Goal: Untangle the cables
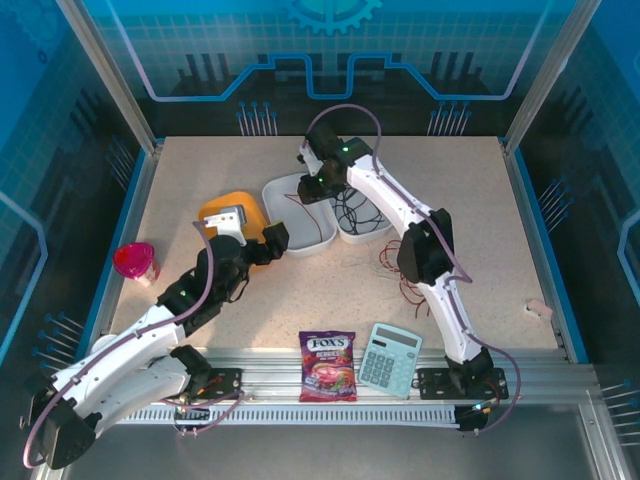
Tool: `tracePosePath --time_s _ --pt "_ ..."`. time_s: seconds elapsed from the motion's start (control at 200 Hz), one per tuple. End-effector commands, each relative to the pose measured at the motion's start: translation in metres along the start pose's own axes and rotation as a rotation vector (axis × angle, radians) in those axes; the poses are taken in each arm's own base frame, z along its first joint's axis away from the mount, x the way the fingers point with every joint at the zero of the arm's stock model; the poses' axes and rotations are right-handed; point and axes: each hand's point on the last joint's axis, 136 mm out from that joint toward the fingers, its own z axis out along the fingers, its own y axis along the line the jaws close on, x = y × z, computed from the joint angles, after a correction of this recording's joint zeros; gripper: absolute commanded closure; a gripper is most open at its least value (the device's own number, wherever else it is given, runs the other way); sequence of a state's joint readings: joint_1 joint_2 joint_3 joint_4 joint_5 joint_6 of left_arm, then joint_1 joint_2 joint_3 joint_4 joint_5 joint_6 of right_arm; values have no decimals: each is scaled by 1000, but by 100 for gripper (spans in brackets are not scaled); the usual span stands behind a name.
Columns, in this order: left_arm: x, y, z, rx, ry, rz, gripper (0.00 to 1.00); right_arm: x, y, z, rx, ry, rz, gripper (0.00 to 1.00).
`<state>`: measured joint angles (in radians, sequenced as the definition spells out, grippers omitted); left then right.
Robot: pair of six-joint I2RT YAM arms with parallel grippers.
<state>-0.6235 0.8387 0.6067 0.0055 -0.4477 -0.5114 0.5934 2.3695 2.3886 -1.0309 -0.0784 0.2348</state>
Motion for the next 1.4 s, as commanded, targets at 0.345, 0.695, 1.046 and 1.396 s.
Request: tracePosePath --time_s 0.345,0.695,1.046,1.396 --pt "-7 -6 -2 34 -17 -6 1 58 -26 -116 175 -187 93 51" --pt "-4 -9 3 52 -11 -12 1 205 -123 -160 369 -171 484 57" --pt "4 -24 17 98 45 -2 1 287 -156 -125 385 -139 772 57" --pt "20 -37 33 131 139 34 1 286 -177 -97 336 -229 957 57"
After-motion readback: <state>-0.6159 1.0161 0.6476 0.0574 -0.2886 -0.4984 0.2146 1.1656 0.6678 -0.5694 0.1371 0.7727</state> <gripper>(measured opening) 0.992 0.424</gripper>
